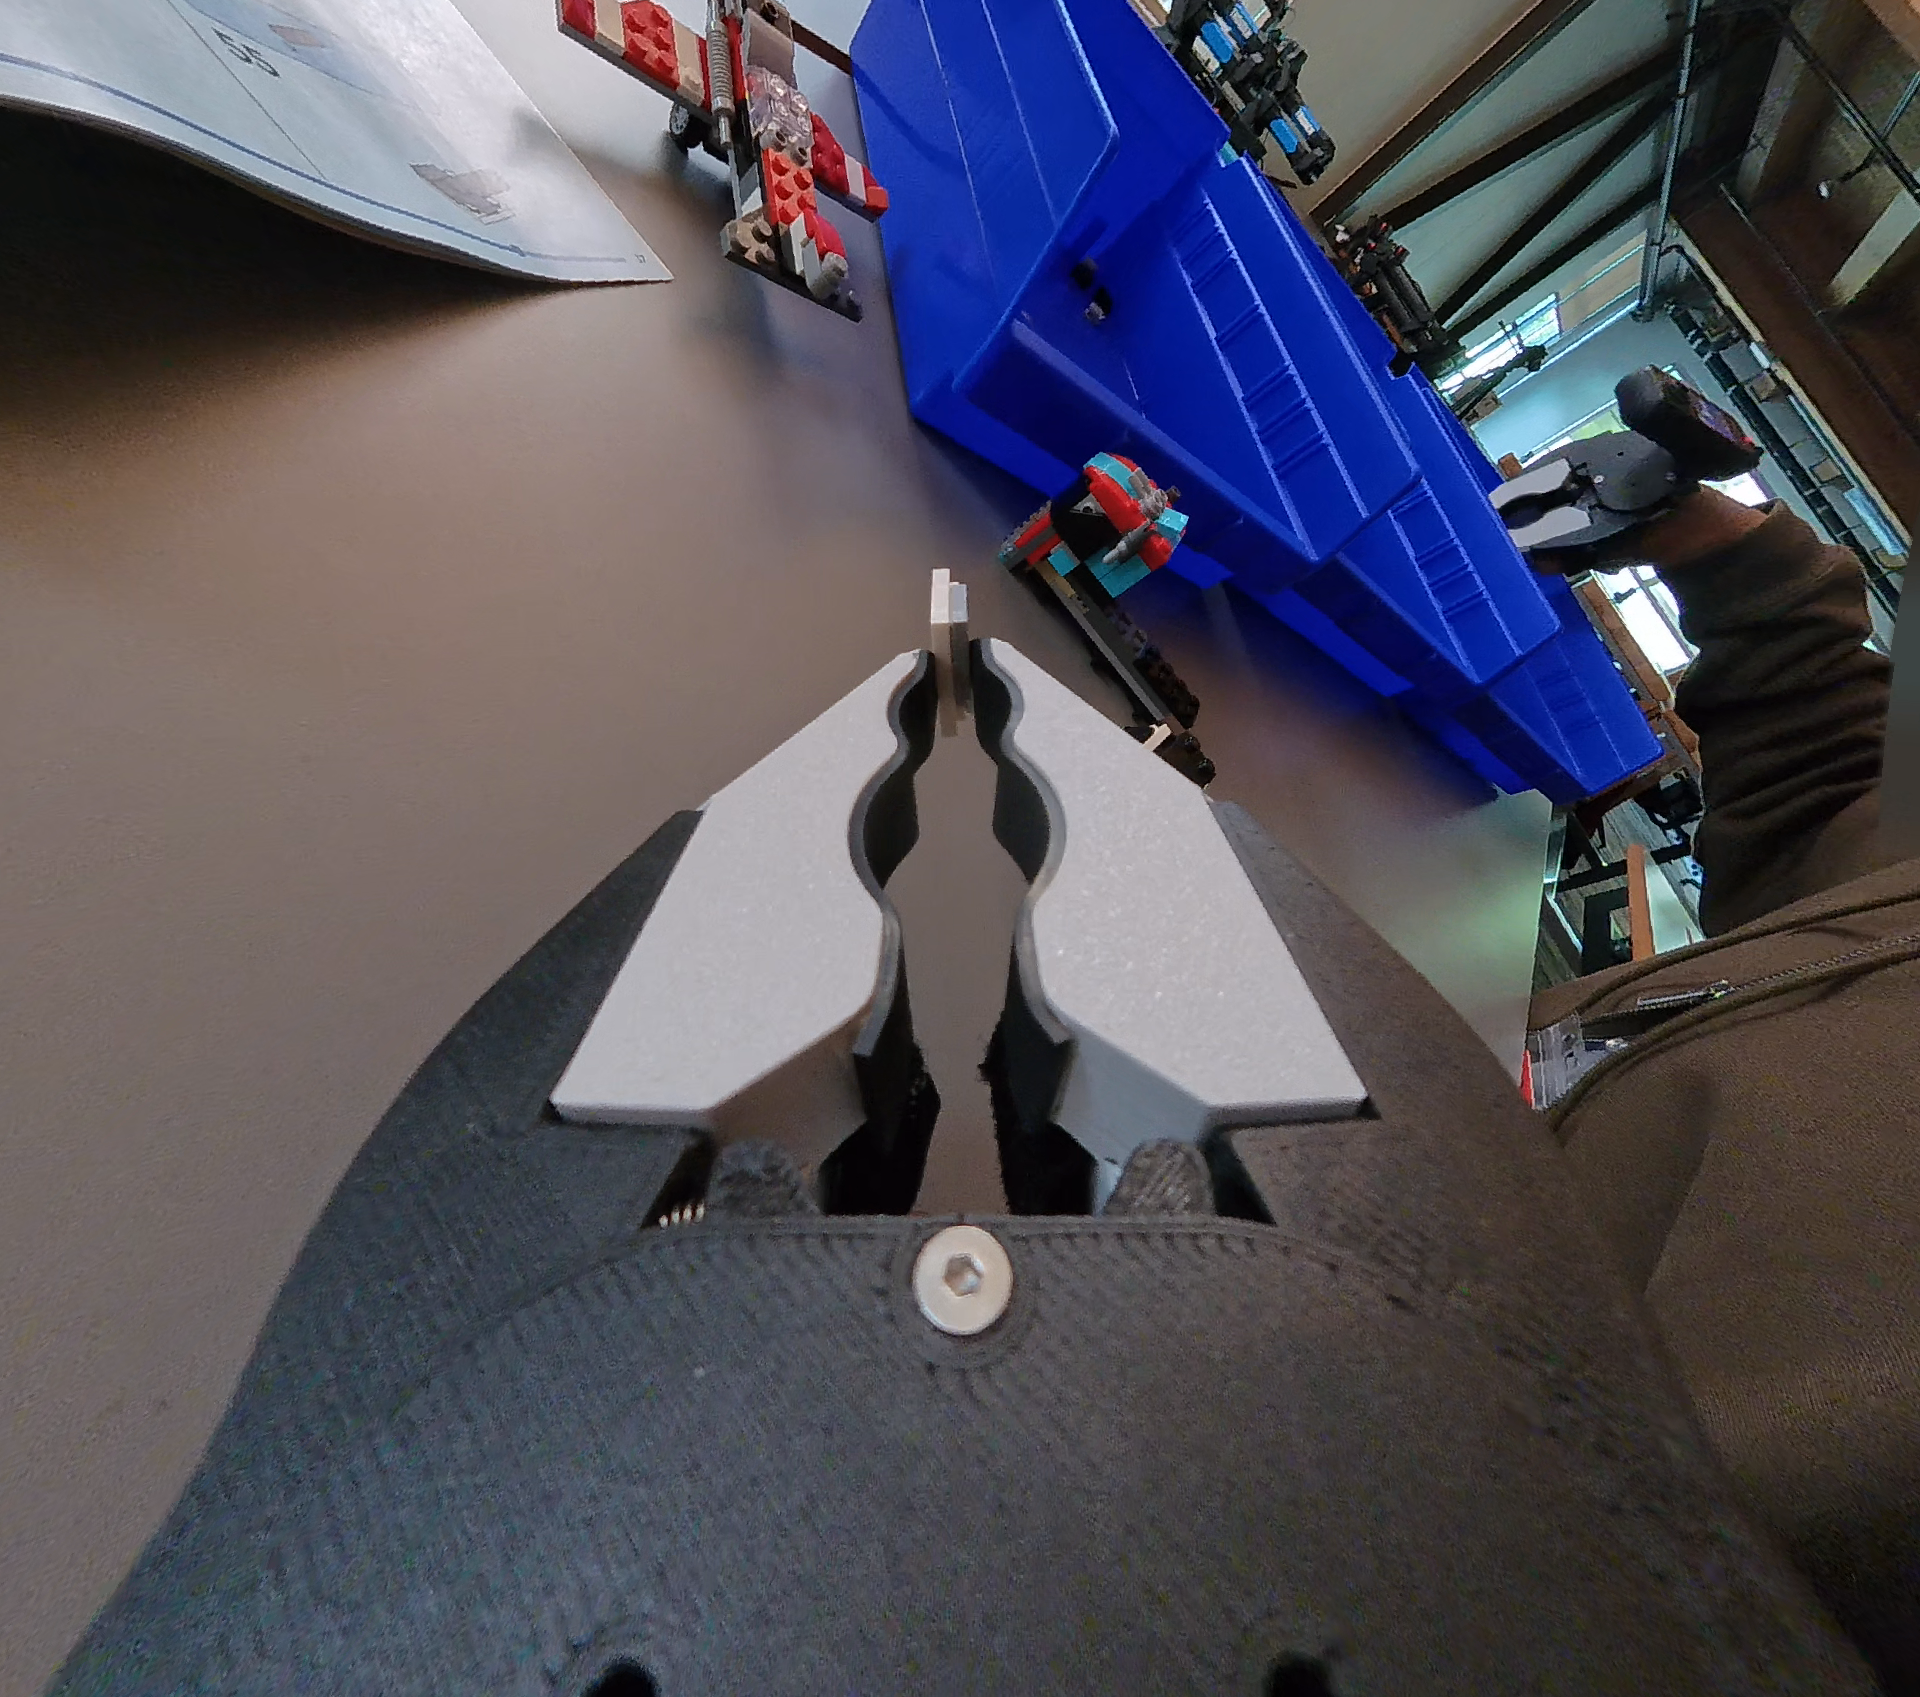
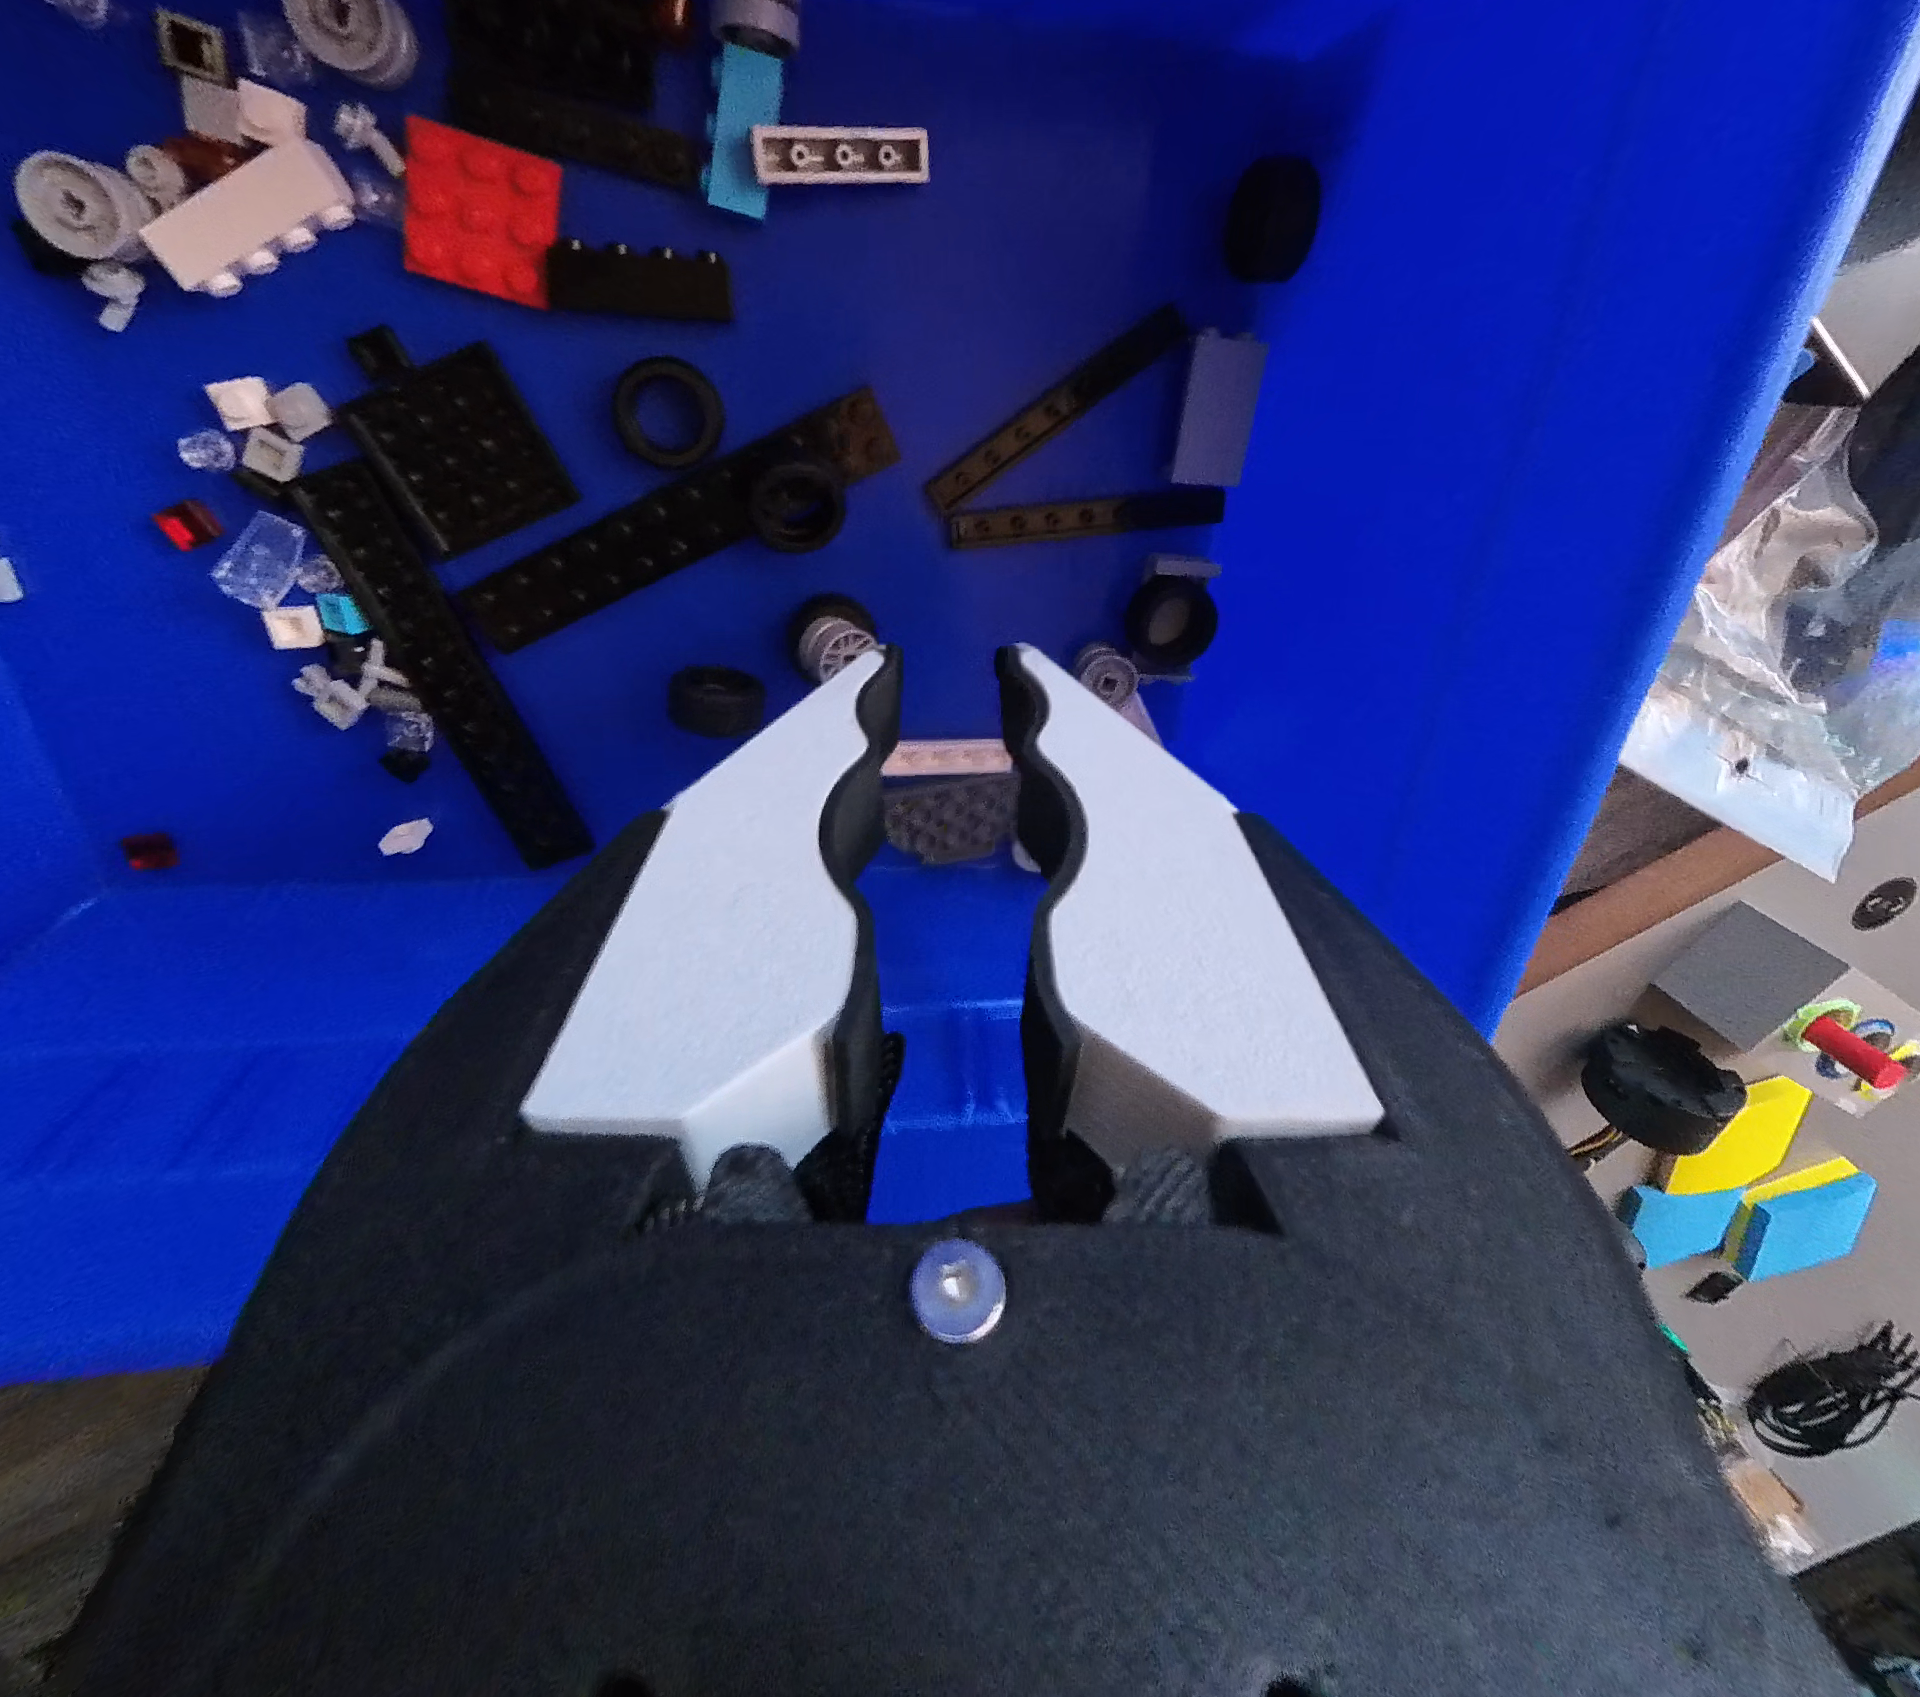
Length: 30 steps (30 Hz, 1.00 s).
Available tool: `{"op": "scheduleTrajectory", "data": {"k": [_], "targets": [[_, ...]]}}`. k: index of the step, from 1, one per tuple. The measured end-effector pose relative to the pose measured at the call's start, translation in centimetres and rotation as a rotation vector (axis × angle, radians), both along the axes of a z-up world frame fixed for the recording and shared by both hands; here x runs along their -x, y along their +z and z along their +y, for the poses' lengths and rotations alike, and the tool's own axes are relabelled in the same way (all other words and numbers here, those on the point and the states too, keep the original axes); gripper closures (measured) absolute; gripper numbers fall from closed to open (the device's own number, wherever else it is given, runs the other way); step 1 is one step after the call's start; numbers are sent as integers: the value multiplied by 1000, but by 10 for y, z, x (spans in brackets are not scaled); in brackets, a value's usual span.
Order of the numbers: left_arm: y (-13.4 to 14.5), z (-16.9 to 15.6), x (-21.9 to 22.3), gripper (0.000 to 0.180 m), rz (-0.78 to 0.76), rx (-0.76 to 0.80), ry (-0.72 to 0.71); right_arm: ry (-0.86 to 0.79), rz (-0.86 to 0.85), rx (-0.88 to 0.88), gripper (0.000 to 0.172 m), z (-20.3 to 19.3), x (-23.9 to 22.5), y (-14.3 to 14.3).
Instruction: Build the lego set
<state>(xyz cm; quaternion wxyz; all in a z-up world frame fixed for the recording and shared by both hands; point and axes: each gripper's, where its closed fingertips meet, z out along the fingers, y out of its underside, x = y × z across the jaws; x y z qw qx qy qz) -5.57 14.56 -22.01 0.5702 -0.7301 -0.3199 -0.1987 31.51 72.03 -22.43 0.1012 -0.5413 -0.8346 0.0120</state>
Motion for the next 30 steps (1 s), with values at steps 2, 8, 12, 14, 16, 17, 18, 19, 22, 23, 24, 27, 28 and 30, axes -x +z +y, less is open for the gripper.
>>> {"op": "scheduleTrajectory", "data": {"k": [2,8,12,14,16,17,18,19,22,23,24,27,28,30], "targets": [[0,0,0,174,0,-1,0,-13,6,-10,148,3,3,0],[1,0,0,174,0,-5,-2,-42,19,1,143,4,10,-2],[1,0,0,174,0,-6,-3,-52,30,68,139,-4,15,-4],[1,0,0,174,1,-7,-2,-69,41,85,137,-4,18,-3],[1,0,0,174,1,-8,-2,-116,56,87,136,0,21,-1],[1,0,0,174,1,-8,-2,-143,63,85,135,3,23,0],[1,0,0,174,1,-8,-3,-163,68,82,135,6,23,0],[1,0,-1,174,1,-8,-3,-178,72,78,134,8,24,0],[2,0,-1,174,1,-11,-4,-192,69,84,134,10,22,-1],[2,0,-1,174,1,-11,-4,-195,66,87,134,9,22,-2],[2,0,-1,174,1,-11,-5,-201,62,86,133,10,21,-3],[2,0,-1,173,1,-11,-8,-221,54,70,132,13,22,-6],[2,0,-1,173,1,-10,-9,-230,52,60,132,14,23,-7],[2,0,-1,174,2,-12,-9,-246,52,36,132,18,26,-9]]}}
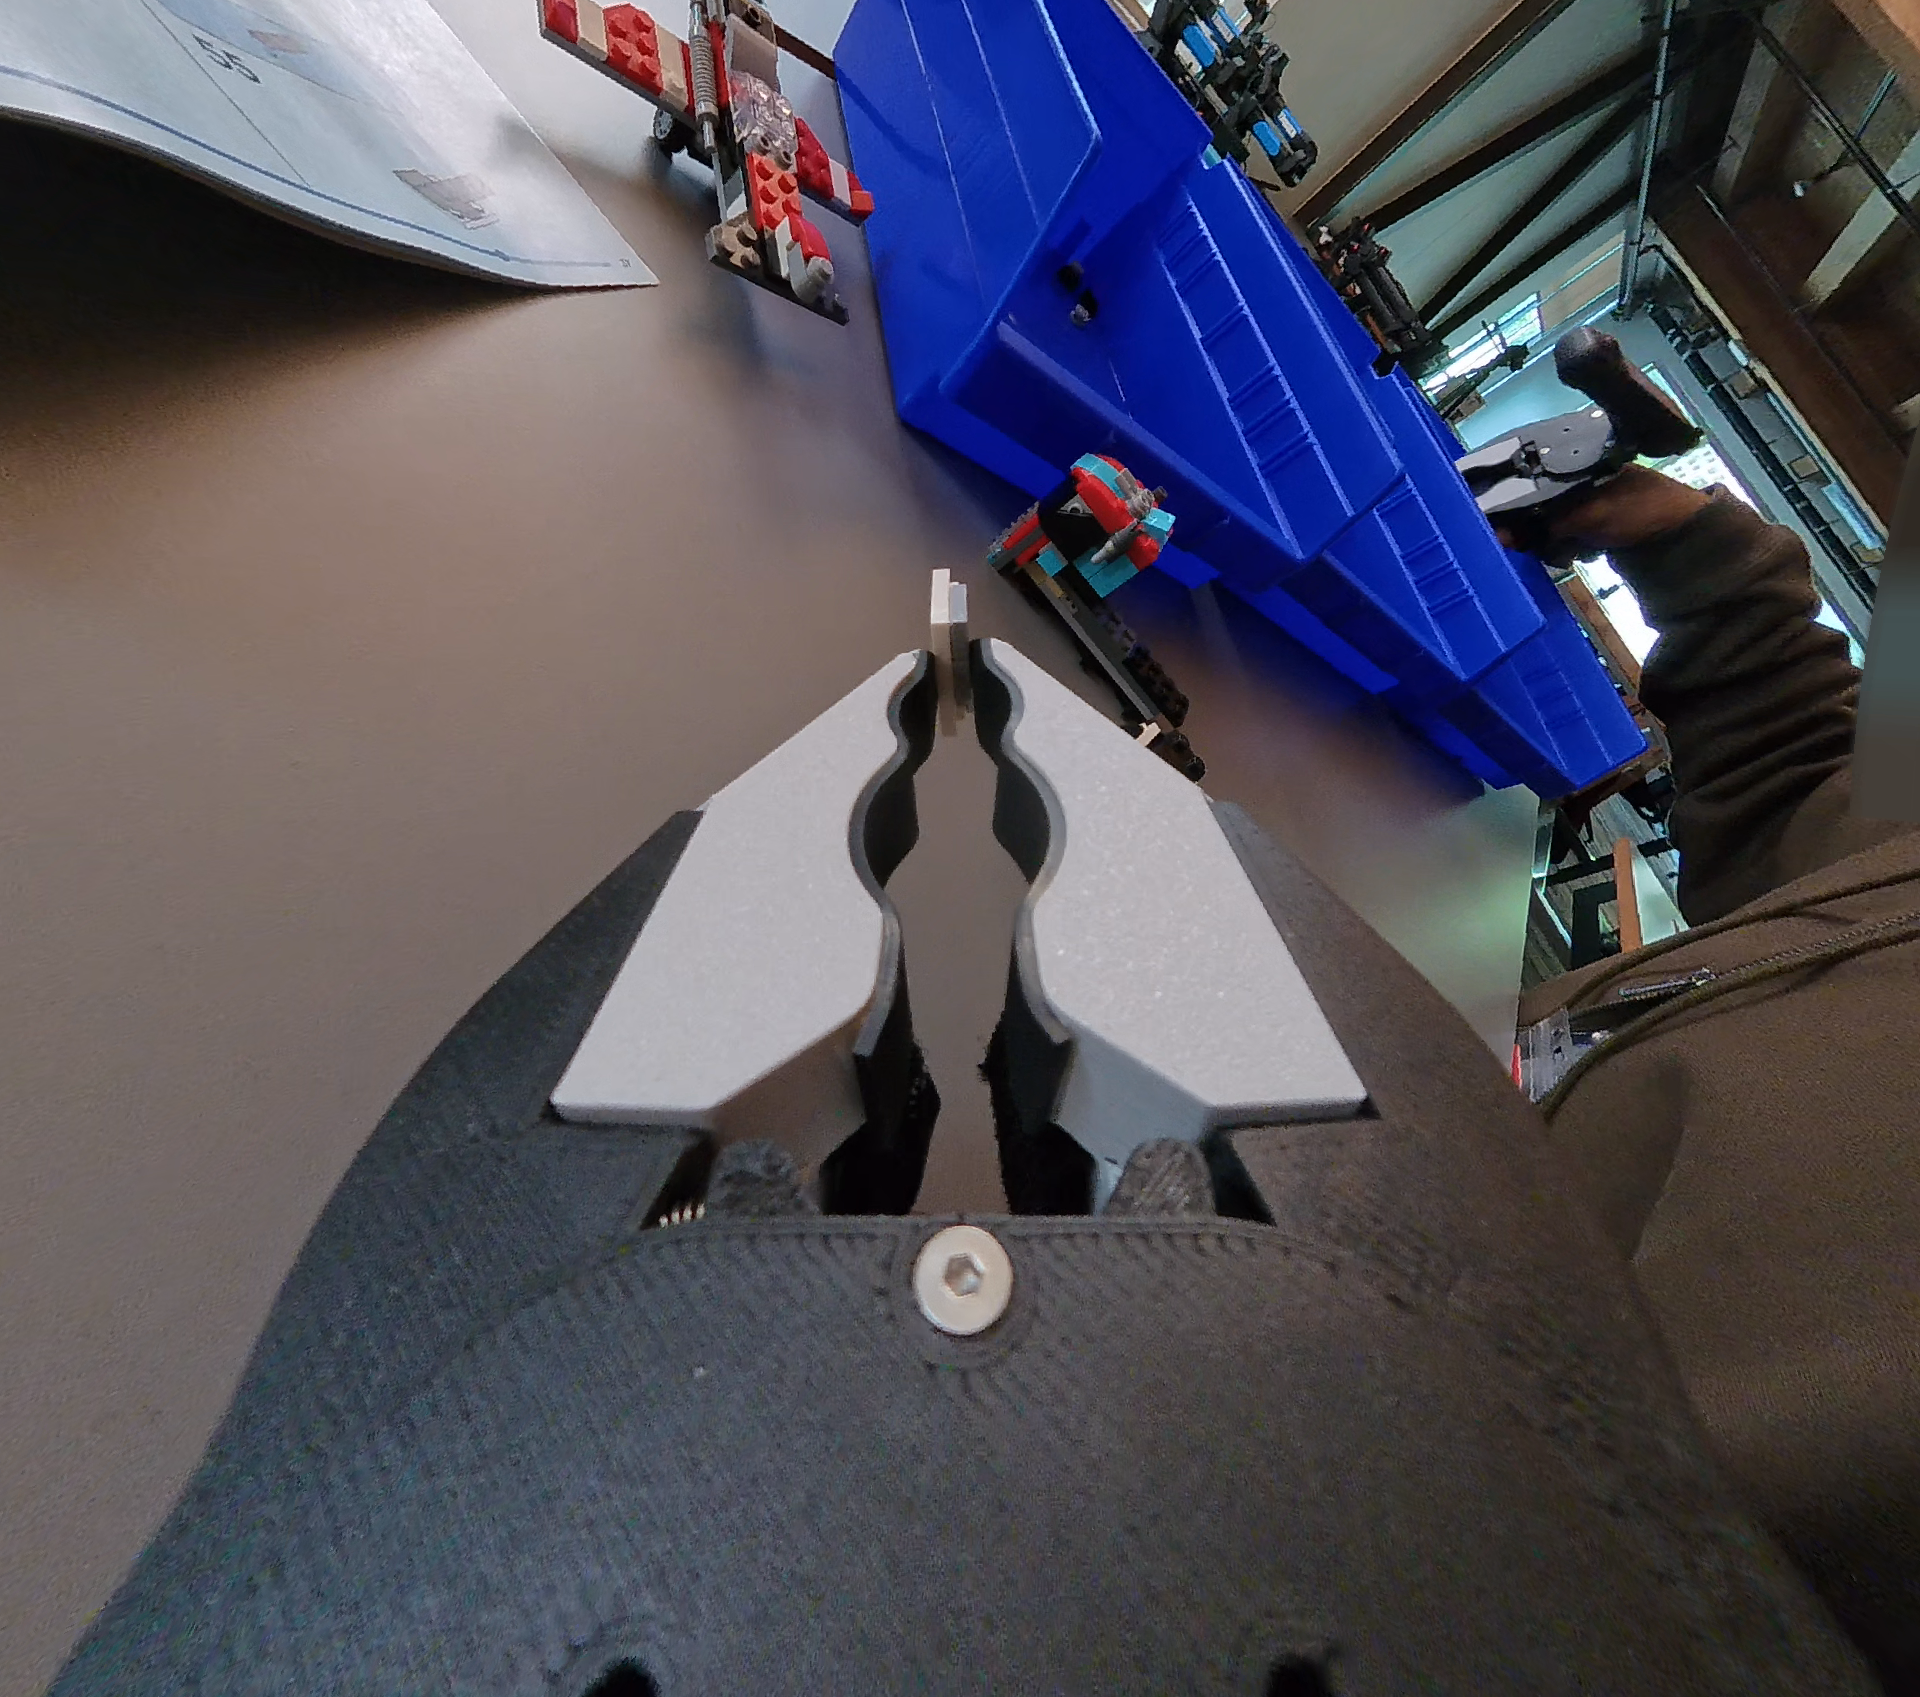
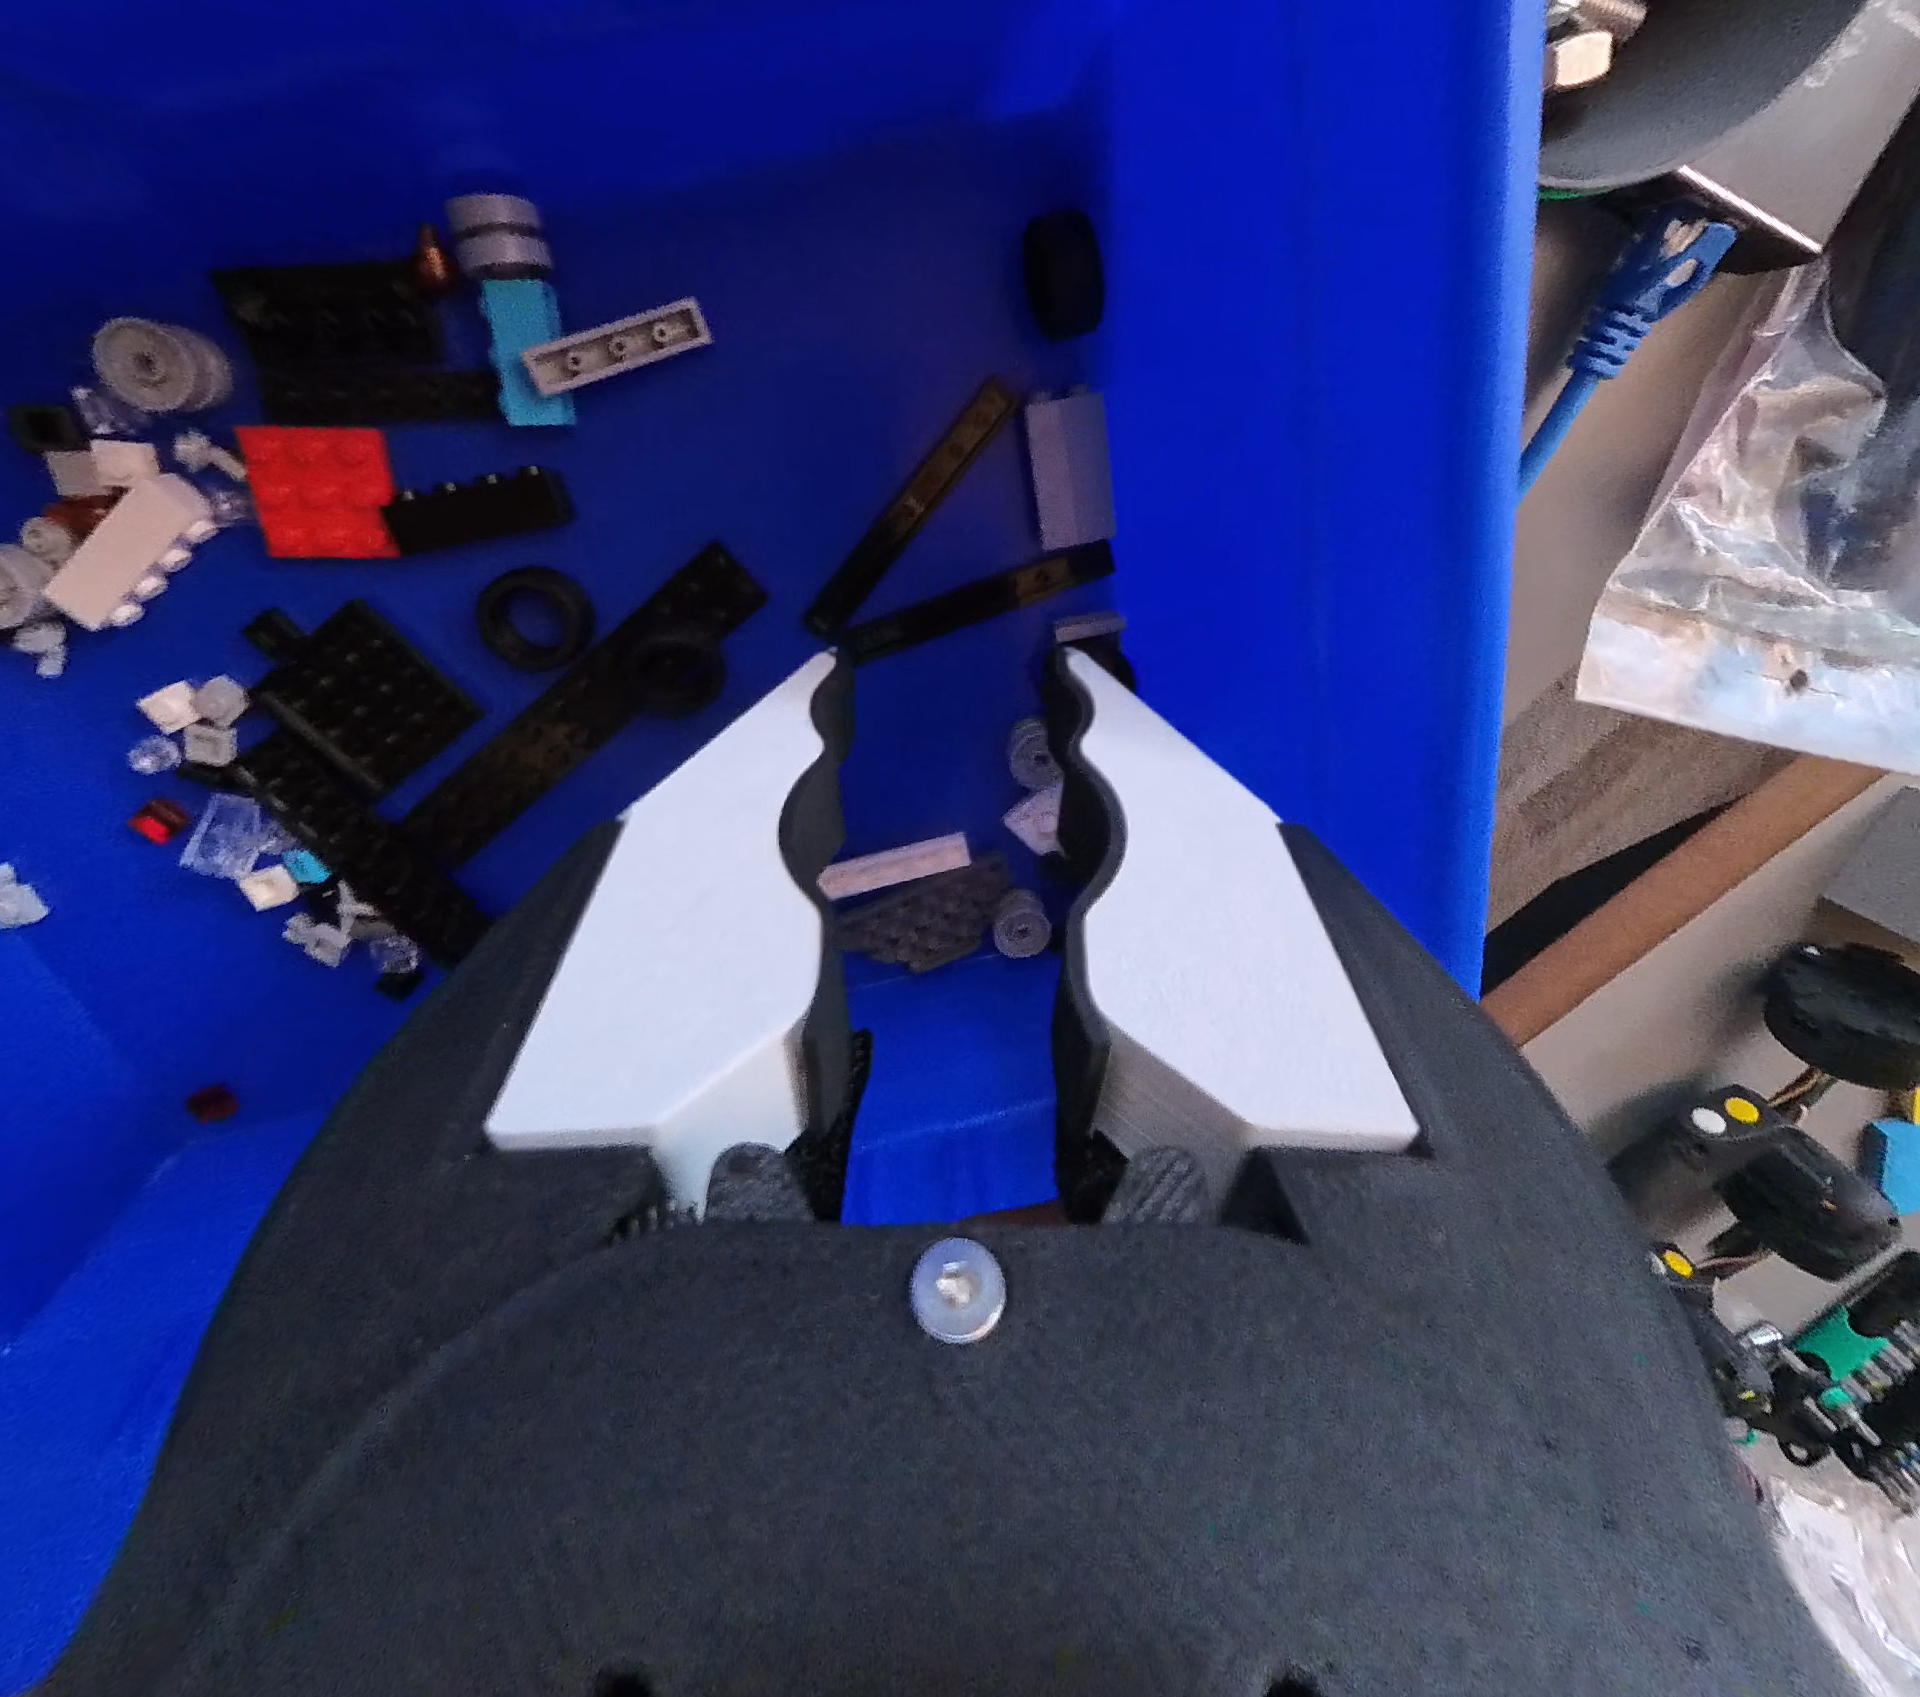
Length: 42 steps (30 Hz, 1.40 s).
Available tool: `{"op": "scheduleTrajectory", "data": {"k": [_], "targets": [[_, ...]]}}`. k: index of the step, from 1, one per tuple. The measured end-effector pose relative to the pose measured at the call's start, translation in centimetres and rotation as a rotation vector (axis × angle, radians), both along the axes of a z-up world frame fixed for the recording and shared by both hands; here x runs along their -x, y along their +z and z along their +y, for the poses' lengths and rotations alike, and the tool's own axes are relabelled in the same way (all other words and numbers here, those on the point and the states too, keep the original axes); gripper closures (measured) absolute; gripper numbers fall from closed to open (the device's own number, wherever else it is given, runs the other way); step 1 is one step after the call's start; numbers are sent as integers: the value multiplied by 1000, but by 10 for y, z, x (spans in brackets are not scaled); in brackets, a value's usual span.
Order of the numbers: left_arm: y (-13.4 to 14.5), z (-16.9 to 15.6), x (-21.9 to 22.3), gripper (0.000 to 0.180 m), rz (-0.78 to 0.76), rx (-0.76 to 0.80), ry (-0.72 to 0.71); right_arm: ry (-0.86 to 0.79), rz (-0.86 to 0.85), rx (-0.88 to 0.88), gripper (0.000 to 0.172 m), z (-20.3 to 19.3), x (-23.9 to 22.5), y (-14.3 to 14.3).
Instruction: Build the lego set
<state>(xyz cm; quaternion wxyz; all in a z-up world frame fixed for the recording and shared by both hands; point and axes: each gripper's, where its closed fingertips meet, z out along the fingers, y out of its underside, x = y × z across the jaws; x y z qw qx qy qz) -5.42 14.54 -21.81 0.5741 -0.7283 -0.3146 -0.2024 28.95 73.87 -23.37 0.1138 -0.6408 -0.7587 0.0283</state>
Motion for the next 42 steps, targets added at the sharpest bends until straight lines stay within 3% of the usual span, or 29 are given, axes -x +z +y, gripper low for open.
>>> {"op": "scheduleTrajectory", "data": {"k": [10,21,25,32,42], "targets": [[1,0,-1,174,1,-4,-6,19,-67,-52,128,4,15,-21],[1,0,-2,173,0,-9,-12,52,-39,88,110,-17,30,-25],[1,0,-2,174,1,-11,-13,125,-38,224,118,-47,26,-24],[1,0,-2,174,1,-10,-14,63,-40,77,120,-21,22,-19],[1,0,-1,174,3,-10,-11,96,-83,118,140,-31,20,-30]]}}
